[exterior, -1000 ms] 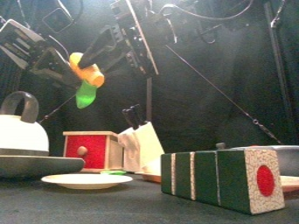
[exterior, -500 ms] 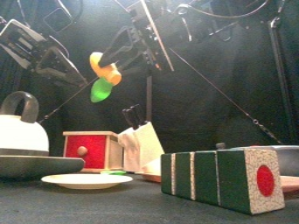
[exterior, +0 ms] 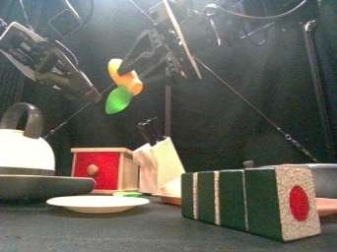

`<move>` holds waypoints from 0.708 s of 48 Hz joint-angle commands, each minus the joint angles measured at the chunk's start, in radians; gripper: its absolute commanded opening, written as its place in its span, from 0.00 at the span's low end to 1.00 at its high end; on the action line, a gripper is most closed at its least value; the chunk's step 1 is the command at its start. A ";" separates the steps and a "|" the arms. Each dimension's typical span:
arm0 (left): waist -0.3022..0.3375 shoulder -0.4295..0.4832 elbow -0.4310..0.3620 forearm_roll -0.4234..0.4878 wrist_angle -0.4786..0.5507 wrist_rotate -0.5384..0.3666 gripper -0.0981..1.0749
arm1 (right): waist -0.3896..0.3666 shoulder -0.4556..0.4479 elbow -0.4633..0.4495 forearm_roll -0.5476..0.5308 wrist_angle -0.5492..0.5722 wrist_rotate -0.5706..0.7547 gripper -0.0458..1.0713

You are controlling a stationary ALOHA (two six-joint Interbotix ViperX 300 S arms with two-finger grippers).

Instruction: Peel corn husk

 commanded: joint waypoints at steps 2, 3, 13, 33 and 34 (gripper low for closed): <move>0.018 -0.003 -0.015 -0.003 -0.015 -0.002 0.84 | 0.002 -0.044 -0.011 -0.003 0.006 0.002 0.55; 0.021 -0.002 -0.015 -0.003 -0.021 -0.003 0.84 | 0.002 -0.044 -0.012 -0.003 0.008 0.002 0.55; 0.054 0.017 -0.014 -0.017 -0.121 -0.003 0.84 | 0.002 -0.044 -0.017 -0.005 0.008 0.002 0.55; 0.058 0.115 -0.051 -0.021 -0.149 -0.002 0.84 | 0.005 -0.046 -0.018 -0.008 0.008 0.002 0.55; 0.060 0.120 -0.055 -0.021 -0.149 -0.002 0.83 | 0.005 -0.044 -0.018 -0.008 0.008 0.002 0.55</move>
